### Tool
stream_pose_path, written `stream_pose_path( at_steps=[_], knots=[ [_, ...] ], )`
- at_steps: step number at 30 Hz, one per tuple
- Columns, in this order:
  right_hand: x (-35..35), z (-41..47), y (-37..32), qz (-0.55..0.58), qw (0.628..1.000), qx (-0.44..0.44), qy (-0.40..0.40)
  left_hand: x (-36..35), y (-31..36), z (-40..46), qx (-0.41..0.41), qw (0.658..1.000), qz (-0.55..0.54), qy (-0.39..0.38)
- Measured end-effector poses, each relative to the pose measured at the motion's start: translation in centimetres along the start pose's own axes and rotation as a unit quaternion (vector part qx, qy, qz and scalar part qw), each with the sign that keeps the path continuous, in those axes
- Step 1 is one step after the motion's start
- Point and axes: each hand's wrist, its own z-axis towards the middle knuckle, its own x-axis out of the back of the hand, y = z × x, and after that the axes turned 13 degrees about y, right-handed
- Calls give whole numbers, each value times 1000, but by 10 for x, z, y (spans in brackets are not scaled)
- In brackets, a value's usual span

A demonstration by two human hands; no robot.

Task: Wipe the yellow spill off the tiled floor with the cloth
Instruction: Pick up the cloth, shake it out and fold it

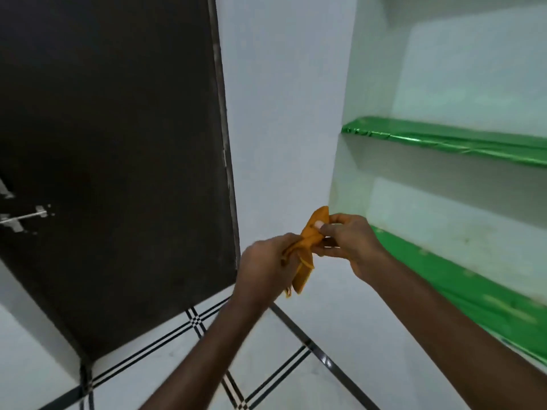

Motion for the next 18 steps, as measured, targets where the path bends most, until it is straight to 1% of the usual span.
stream_pose_path(
  at_steps=[4, 5, 7, 8, 9, 10, 11, 12, 14, 15, 16, 18],
  knots=[
    [40, -25, -50, -40, 999, 30, -22, 42, 56, 31, 24, 996, -61, -62],
    [50, -31, -61, -40, 998, 36, -27, 53, 73, 36, 41, 991, -93, -86],
    [70, -45, -85, -53, 996, 59, -43, 73, 106, 42, 117, 968, -175, -137],
    [79, -53, -95, -62, 993, 76, -58, 78, 116, 46, 150, 960, -199, -129],
    [87, -62, -105, -74, 990, 93, -78, 81, 122, 49, 156, 965, -184, -99],
    [93, -70, -114, -86, 985, 113, -101, 83, 123, 52, 158, 973, -148, -78],
    [102, -79, -123, -93, 978, 137, -123, 88, 130, 54, 167, 973, -126, -94],
    [108, -87, -130, -98, 973, 158, -140, 92, 134, 54, 177, 964, -139, -140],
    [121, -100, -142, -100, 965, 184, -160, 97, 138, 53, 188, 927, -220, -238],
    [125, -106, -147, -99, 962, 193, -168, 100, 142, 51, 189, 910, -256, -266],
    [130, -110, -151, -102, 959, 201, -170, 103, 147, 49, 194, 896, -286, -279],
    [138, -115, -157, -114, 956, 216, -160, 106, 156, 47, 206, 894, -301, -262]
  ],
)
